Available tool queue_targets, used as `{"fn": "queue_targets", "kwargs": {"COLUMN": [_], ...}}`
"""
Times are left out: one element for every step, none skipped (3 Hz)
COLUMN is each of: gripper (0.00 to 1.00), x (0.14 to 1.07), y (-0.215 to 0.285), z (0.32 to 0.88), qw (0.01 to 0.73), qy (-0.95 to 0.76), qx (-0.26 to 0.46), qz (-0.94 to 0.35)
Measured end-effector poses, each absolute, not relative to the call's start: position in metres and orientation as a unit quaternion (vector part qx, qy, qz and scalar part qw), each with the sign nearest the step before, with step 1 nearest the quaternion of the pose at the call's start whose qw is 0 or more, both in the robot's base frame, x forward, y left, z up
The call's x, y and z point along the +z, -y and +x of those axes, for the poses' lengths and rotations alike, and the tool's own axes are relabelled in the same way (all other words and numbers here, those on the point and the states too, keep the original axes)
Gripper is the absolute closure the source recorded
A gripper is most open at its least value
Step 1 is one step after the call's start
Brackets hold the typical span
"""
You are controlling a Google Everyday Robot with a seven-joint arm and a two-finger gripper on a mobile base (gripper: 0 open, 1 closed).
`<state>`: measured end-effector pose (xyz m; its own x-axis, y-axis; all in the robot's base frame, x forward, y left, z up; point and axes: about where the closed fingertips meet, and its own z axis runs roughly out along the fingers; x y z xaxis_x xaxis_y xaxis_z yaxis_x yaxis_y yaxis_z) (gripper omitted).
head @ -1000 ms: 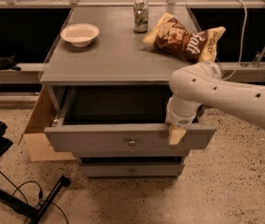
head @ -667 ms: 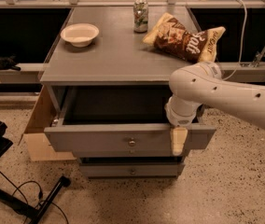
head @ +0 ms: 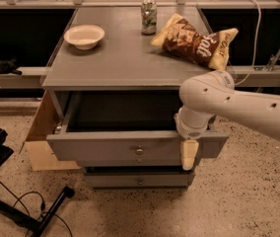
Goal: Open top drawer
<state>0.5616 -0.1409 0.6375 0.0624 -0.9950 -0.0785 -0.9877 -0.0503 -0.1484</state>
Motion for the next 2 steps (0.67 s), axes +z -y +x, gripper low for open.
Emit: {"fn": "queue_targets", "kwargs": {"gripper": [0.16,0.39], "x": [0.631,0.628], "y": [0.127,0.118], "z": [0.517,0.500], "qw": [0.085,0.081], "qy": [-0.692,-0.690], "qx": [0.013,0.029], "qz": [-0.717,-0.718]}}
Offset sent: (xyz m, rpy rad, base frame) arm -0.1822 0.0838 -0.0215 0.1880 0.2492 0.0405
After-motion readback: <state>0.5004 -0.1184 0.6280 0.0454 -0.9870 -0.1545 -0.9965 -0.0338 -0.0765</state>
